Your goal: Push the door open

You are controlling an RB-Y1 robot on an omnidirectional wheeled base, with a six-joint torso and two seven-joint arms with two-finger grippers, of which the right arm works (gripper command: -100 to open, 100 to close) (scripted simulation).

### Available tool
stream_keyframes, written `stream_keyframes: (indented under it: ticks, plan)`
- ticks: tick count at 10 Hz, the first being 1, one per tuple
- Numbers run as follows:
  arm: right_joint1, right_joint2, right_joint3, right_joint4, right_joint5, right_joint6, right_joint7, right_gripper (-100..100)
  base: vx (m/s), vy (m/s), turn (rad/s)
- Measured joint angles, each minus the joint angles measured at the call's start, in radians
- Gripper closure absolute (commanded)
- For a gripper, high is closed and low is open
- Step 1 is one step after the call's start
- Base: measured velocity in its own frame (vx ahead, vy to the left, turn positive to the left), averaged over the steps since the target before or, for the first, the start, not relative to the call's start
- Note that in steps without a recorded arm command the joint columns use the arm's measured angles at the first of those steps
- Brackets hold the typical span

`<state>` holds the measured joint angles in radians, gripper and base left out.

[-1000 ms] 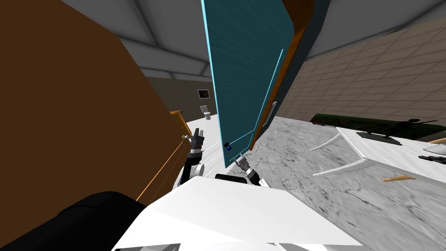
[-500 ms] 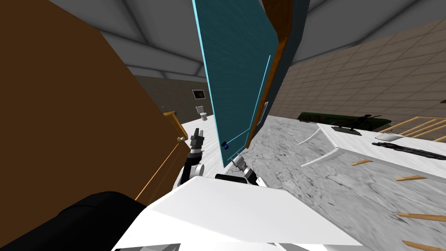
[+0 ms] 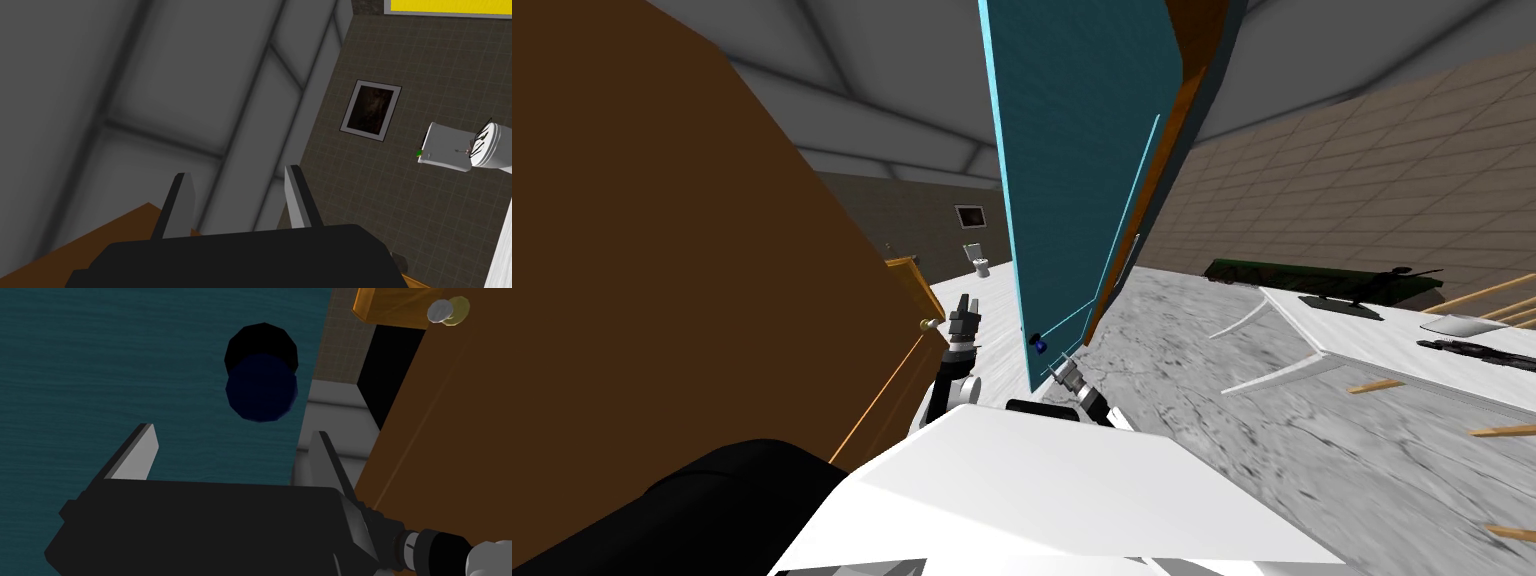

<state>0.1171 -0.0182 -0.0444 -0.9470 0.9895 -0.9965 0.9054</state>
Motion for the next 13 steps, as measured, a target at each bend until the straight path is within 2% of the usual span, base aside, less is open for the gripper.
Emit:
stream_keyframes:
  ticks: [2, 4, 5, 11, 13]
  plan:
    - [-0.009, 0.015, -0.002, 0.013, -0.008, 0.001, 0.008, -100, 0.178, 0.149, 0.02]
    - [-0.005, 0.047, 0.001, 0.004, -0.01, 0.007, 0.007, -100, 0.091, 0.085, 0.007]
    - [-0.006, 0.05, 0.001, 0.004, -0.01, 0.008, 0.007, 100, 0.0, 0.0, 0.0]
    - [-0.003, 0.047, 0.002, 0.007, -0.008, 0.008, 0.007, 100, -0.007, -0.006, -0.002]
    - [-0.003, 0.04, 0.009, 0.01, -0.017, 0.012, -0.026, 100, 0.02, 0.021, -0.03]
